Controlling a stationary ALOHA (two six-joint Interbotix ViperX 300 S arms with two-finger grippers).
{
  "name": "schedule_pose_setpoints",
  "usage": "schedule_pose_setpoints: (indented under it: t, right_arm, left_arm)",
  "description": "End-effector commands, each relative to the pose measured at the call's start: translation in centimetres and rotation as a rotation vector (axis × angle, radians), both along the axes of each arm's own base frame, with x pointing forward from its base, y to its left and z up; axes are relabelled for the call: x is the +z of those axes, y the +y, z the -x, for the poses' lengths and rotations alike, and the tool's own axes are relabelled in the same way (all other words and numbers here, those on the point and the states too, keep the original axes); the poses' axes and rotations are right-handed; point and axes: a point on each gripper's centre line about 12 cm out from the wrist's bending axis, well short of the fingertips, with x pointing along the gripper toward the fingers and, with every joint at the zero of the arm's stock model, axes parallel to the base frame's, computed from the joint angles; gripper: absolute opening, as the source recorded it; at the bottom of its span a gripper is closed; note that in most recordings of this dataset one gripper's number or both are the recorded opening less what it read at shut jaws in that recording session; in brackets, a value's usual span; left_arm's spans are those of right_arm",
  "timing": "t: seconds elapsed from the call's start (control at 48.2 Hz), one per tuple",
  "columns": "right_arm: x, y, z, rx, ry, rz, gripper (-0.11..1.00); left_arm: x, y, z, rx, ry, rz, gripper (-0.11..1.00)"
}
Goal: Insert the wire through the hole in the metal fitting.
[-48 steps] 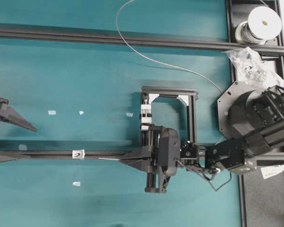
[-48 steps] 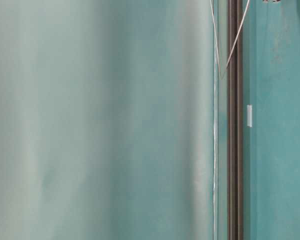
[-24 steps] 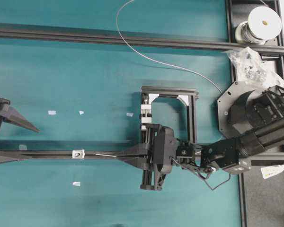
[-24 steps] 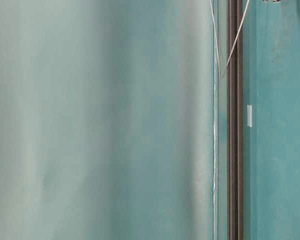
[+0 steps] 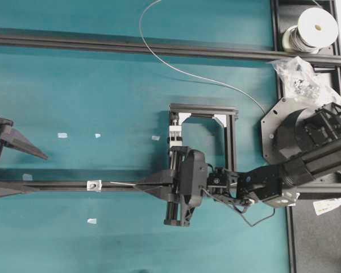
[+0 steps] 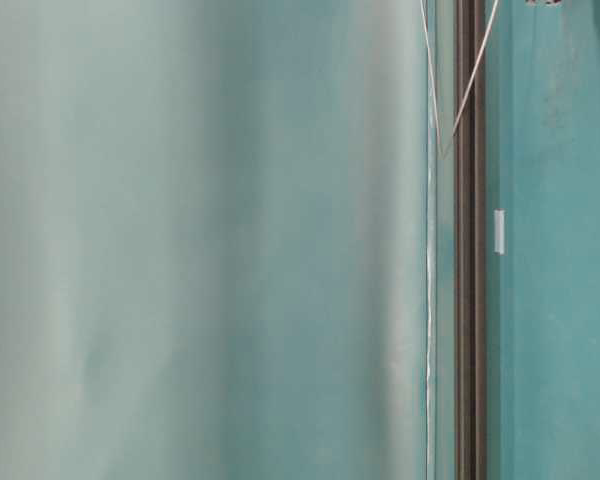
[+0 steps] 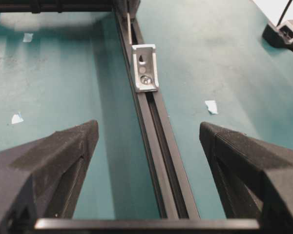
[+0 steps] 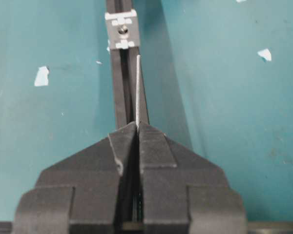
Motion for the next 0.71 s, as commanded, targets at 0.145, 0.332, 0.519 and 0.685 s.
schedule_pose_setpoints:
  t: [0.145, 0.332, 0.519, 0.685]
  right_arm:
    - [0.68, -0.13, -1.13, -0.003, -0.026, -0.005, -0.01]
    - [0.59, -0.21, -1.37, -0.007, -0.019, -0.009, 0.00]
    - [0.61, -0.32, -1.50, -0.012, -0.020, -0.010, 0.00]
    - [0.55, -0.10, -1.76, 0.000, -0.023, -0.004, -0.01]
  left_arm:
    - [0.42, -0.31, -0.53, -0.007, -0.009, 0.000, 0.80]
    - [0.49, -0.35, -0.65, -0.007, -0.009, 0.000, 0.80]
    - [0.48, -0.32, -0.70, -0.006, -0.009, 0.000, 0.80]
    - [0.48, -0.36, -0.69, -0.007, -0.009, 0.000, 0.80]
